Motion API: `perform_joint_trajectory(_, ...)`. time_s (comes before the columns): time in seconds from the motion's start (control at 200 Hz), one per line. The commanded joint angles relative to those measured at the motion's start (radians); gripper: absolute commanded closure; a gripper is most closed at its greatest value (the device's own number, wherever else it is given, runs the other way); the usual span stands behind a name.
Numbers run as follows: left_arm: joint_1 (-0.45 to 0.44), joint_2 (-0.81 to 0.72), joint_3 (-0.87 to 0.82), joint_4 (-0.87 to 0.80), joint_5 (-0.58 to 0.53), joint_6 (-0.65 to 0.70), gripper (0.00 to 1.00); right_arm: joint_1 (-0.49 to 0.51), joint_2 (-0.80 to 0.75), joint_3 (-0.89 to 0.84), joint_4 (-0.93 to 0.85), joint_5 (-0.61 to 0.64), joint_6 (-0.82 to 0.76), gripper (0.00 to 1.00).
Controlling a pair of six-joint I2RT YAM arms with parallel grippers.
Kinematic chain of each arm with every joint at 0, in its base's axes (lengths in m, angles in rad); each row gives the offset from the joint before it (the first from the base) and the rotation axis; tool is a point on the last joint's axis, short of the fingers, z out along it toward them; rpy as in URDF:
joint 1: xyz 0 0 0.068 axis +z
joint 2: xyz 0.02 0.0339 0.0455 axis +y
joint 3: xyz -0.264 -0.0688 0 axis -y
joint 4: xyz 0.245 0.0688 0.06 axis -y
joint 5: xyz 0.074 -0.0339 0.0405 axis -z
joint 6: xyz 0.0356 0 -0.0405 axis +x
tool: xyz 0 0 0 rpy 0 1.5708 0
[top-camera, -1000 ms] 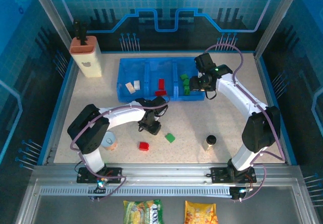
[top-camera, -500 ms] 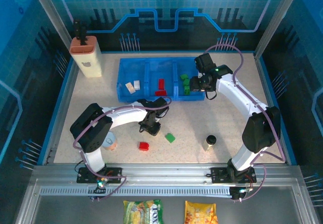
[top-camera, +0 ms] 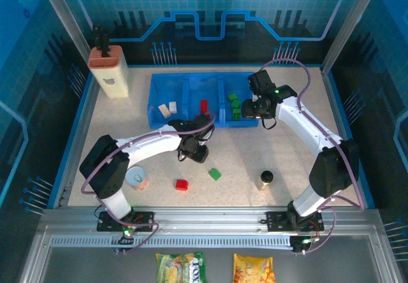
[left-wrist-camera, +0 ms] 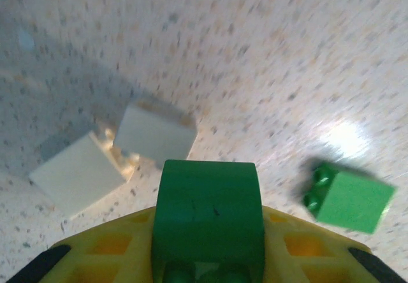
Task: Sort the legos into containers by color
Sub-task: Pick up the lego from the middle-left of the table, then place the lego in the container.
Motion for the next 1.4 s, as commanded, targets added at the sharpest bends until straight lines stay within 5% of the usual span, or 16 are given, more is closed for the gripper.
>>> perform_joint_trajectory(0.0, -0.008, -0.012, 0.076, 0.036, 0.037, -0.068, 0.66, -0.021, -0.051, -0.035, -0.003, 0.009, 0.015, 0.44)
perform_joint_trajectory(0.725, -0.023, 0.437, 0.717, 0.077, -0.052, -0.127, 0.66, -0.181, -0.286, -0.155, -0.03, -0.005, 0.051, 0.46)
perform_joint_trajectory(1.391, -0.037, 0.783, 1.128, 0.009, -0.161, -0.072, 0.65, -0.214, -0.359, -0.171, -0.053, -0.016, 0.046, 0.46)
